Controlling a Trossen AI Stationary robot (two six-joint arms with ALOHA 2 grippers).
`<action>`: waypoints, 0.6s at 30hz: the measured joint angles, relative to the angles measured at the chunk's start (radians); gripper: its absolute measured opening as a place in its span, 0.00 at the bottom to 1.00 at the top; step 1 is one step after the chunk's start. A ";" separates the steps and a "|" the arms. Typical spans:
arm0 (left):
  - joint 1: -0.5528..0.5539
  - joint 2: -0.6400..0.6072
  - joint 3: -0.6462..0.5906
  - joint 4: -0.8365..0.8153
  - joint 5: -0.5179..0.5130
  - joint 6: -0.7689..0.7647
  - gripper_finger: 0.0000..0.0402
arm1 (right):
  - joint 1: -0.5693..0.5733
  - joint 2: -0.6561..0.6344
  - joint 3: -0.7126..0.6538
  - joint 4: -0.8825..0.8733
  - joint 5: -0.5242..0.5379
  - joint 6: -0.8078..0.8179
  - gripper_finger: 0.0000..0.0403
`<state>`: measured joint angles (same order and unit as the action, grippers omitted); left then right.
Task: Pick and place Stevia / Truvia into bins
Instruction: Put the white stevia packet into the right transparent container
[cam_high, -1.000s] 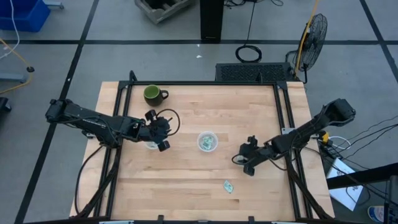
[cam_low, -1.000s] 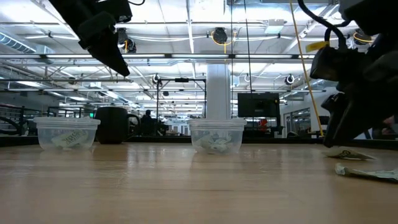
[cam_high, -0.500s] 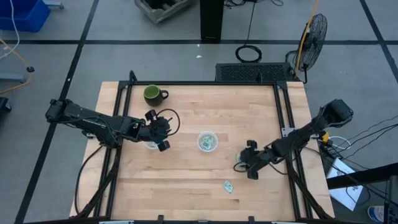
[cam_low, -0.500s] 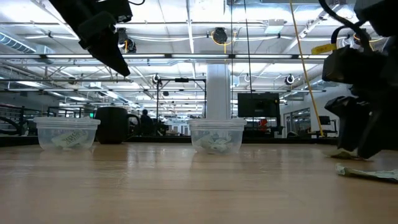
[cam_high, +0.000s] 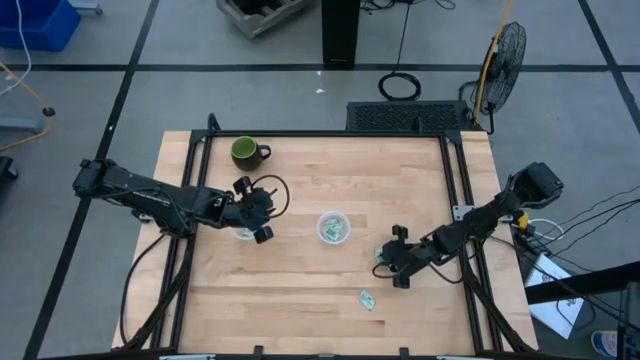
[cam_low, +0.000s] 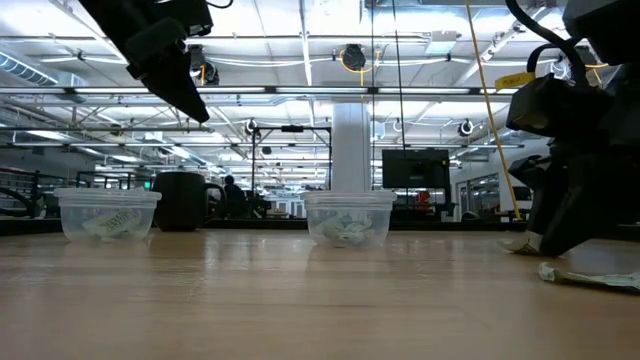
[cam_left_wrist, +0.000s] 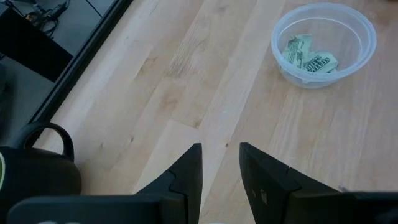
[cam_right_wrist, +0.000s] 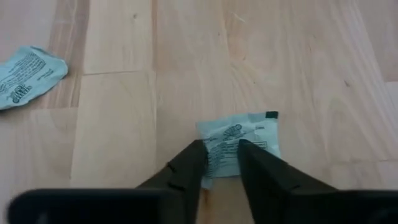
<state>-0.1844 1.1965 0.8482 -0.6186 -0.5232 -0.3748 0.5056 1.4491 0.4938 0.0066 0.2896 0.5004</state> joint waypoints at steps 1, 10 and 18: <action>0.000 0.000 0.000 0.000 0.000 0.000 0.28 | 0.000 -0.002 0.000 0.007 0.001 -0.007 0.22; 0.000 0.000 0.000 0.000 0.000 0.017 0.28 | -0.054 -0.003 -0.005 0.191 0.164 -0.247 0.02; 0.000 0.000 0.000 0.002 0.001 0.035 0.28 | -0.227 -0.003 -0.004 0.608 0.202 -0.501 0.01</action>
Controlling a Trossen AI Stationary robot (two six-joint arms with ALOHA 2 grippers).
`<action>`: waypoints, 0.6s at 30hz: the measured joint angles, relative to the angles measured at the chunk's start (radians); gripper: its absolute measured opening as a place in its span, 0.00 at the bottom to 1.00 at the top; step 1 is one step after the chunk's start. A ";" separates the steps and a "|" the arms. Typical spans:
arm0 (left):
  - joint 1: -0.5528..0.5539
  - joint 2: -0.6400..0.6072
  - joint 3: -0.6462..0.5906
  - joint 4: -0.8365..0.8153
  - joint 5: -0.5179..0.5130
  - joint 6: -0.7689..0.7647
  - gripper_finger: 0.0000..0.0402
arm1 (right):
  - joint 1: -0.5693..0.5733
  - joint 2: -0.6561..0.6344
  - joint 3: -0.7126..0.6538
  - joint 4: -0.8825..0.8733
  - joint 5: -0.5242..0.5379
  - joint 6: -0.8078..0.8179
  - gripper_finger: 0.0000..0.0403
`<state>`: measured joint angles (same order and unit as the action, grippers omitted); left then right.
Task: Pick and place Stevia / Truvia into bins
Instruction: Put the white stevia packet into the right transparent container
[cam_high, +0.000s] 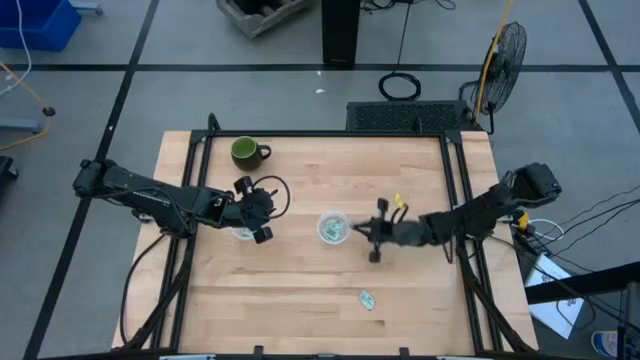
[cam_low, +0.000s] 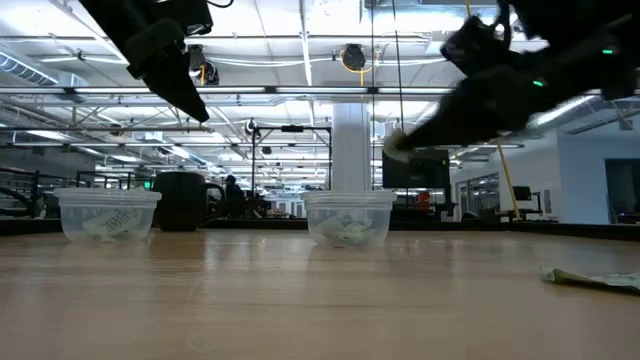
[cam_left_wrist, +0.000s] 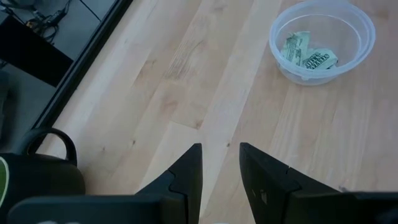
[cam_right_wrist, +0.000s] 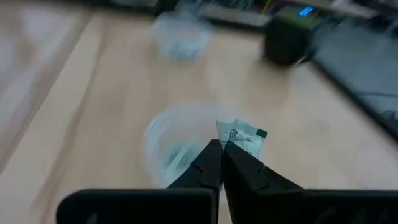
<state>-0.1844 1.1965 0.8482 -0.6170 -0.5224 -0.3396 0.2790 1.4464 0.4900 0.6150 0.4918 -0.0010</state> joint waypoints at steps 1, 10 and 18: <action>0.000 0.000 0.000 0.000 0.000 0.000 0.28 | -0.029 -0.001 0.001 0.047 -0.014 -0.010 0.01; 0.000 0.000 0.000 0.008 -0.001 0.032 0.28 | -0.185 0.119 0.243 -0.224 -0.331 -0.059 0.01; 0.000 0.000 0.000 0.024 0.007 0.024 0.28 | -0.196 0.207 0.472 -0.661 -0.358 -0.050 0.02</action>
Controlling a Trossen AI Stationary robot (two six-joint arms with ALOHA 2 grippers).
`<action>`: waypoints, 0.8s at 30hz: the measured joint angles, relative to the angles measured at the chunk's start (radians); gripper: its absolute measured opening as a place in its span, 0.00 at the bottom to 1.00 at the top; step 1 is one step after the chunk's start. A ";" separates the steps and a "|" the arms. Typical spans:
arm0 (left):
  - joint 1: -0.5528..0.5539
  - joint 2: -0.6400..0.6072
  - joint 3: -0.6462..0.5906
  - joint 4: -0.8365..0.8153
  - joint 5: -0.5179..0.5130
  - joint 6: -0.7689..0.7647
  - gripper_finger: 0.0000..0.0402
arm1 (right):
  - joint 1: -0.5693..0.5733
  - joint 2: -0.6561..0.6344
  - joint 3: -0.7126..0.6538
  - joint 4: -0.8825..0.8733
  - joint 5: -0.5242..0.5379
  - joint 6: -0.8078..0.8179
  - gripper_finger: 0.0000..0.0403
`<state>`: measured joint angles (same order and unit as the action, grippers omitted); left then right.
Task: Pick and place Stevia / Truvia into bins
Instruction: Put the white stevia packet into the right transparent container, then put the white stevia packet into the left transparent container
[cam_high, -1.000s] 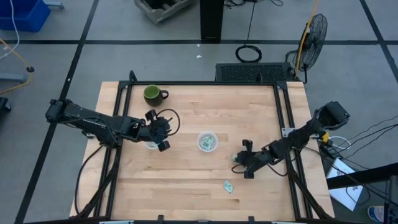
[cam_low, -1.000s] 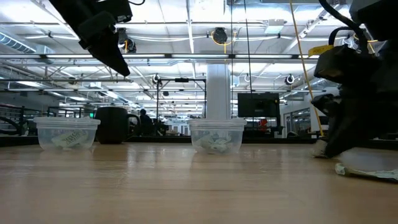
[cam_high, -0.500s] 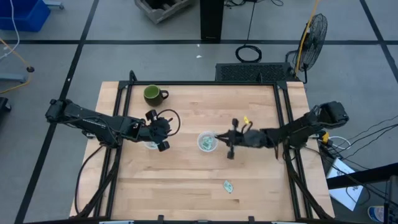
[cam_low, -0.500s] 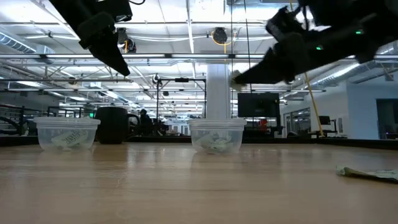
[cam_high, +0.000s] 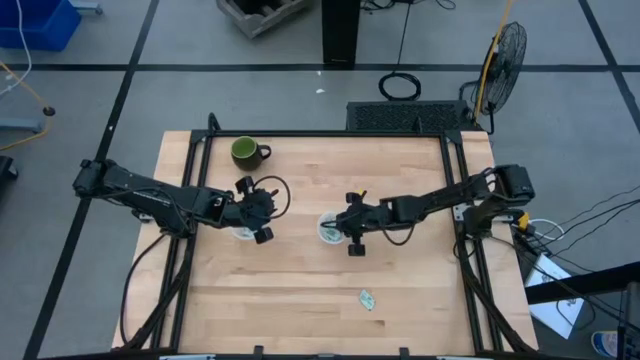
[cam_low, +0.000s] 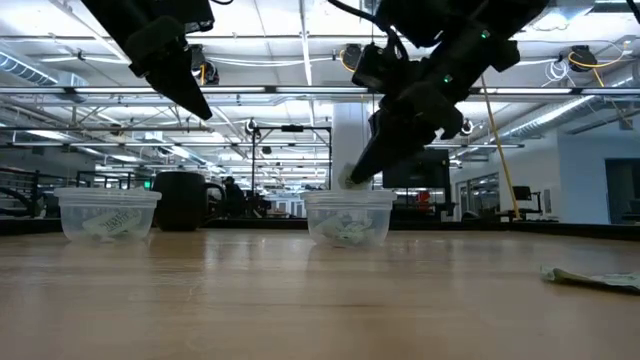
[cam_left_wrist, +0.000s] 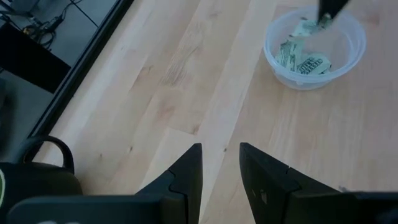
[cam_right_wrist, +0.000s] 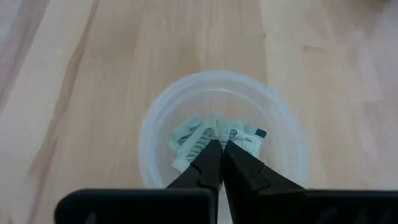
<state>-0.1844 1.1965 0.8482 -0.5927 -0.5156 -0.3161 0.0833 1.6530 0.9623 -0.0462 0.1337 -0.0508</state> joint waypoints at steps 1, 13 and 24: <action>0.000 0.000 0.000 0.000 0.000 0.000 0.28 | 0.001 0.005 0.003 -0.001 -0.005 0.001 0.02; 0.000 0.000 0.000 0.006 0.001 0.000 0.28 | -0.026 0.063 0.004 -0.005 -0.005 0.062 0.22; 0.000 0.000 0.000 0.013 0.002 -0.002 0.28 | -0.018 -0.107 0.004 -0.033 -0.005 0.034 0.32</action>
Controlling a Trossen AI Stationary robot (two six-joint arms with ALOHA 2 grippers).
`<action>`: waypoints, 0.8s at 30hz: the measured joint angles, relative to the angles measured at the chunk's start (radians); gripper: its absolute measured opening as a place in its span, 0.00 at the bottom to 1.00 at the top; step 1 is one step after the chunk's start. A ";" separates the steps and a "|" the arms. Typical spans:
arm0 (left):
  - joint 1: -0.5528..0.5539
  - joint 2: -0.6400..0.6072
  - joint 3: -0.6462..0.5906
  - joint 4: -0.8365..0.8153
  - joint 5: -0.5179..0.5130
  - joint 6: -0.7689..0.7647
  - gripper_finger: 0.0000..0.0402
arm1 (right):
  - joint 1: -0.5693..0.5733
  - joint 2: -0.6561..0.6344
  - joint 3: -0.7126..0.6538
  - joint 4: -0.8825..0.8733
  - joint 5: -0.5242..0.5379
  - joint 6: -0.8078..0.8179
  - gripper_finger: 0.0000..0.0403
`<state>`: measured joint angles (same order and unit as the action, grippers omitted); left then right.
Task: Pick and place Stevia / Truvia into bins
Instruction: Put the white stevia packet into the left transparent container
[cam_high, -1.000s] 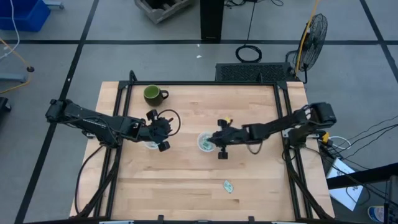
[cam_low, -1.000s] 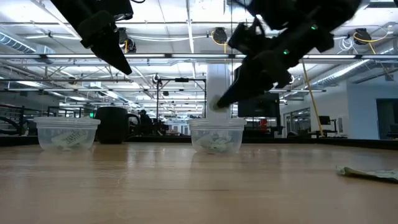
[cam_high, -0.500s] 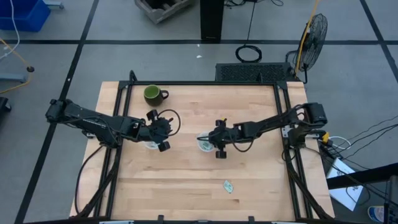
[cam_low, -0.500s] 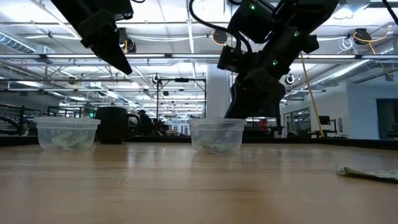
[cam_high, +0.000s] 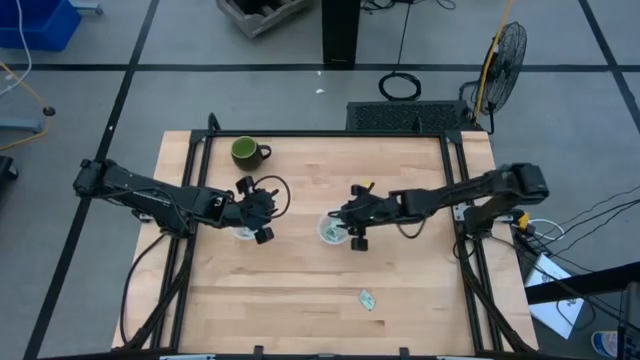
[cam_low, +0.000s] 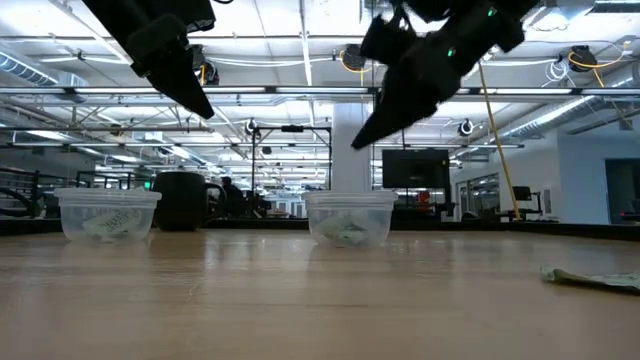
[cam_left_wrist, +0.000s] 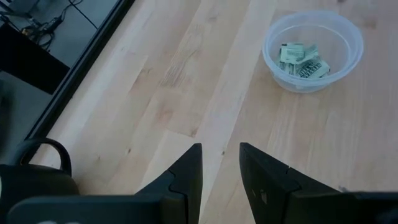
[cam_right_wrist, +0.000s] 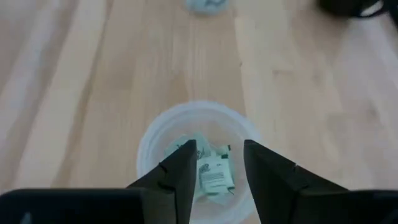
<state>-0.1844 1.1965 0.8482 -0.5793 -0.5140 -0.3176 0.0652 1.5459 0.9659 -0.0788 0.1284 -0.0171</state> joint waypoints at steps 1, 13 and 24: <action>0.000 0.000 0.000 -0.001 0.000 0.000 0.28 | 0.003 -0.029 0.000 -0.025 0.000 -0.001 0.32; 0.000 0.000 0.000 0.010 -0.002 0.022 0.28 | 0.253 -0.233 -0.022 -0.333 -0.208 -0.031 0.32; 0.001 0.000 0.000 0.015 -0.005 0.027 0.28 | 0.420 0.026 -0.130 0.001 -0.237 0.061 0.34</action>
<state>-0.1833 1.1965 0.8482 -0.5641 -0.5193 -0.2901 0.4851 1.5719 0.8364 -0.0780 -0.1085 0.0442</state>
